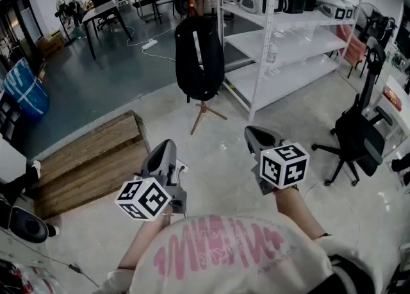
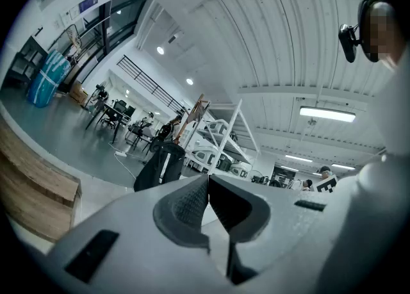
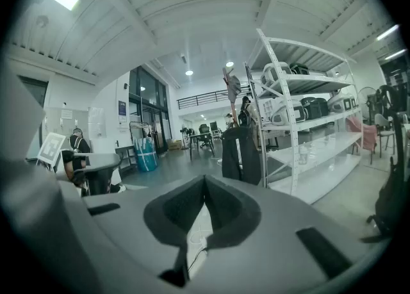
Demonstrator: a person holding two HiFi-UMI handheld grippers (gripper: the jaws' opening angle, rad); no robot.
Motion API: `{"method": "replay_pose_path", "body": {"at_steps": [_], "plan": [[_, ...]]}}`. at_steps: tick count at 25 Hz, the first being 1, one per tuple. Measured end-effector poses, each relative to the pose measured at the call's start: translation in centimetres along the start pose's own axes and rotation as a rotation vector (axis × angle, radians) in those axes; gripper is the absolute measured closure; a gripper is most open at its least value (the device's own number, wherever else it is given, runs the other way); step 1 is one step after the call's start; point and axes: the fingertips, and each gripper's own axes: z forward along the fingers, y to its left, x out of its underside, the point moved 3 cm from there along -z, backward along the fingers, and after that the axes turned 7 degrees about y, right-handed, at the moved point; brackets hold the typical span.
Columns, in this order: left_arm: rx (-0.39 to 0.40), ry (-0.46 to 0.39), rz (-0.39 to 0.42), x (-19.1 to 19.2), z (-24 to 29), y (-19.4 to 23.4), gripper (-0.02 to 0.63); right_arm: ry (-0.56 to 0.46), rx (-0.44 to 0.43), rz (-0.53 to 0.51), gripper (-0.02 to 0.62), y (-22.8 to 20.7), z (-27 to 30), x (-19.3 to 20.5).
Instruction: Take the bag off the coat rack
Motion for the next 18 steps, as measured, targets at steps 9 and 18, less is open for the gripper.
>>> {"method": "replay_pose_path", "body": {"at_steps": [9, 18], "plan": [[0.0, 0.009, -0.004, 0.6, 1.4, 0.0, 0.601, 0.011, 0.002, 0.003, 0.591, -1.4, 0.5, 0.4], [0.007, 0.011, -0.027, 2.2, 5.0, -1.4, 0.601, 0.025, -0.018, 0.03, 0.591, -5.2, 0.6, 1.0]]}}
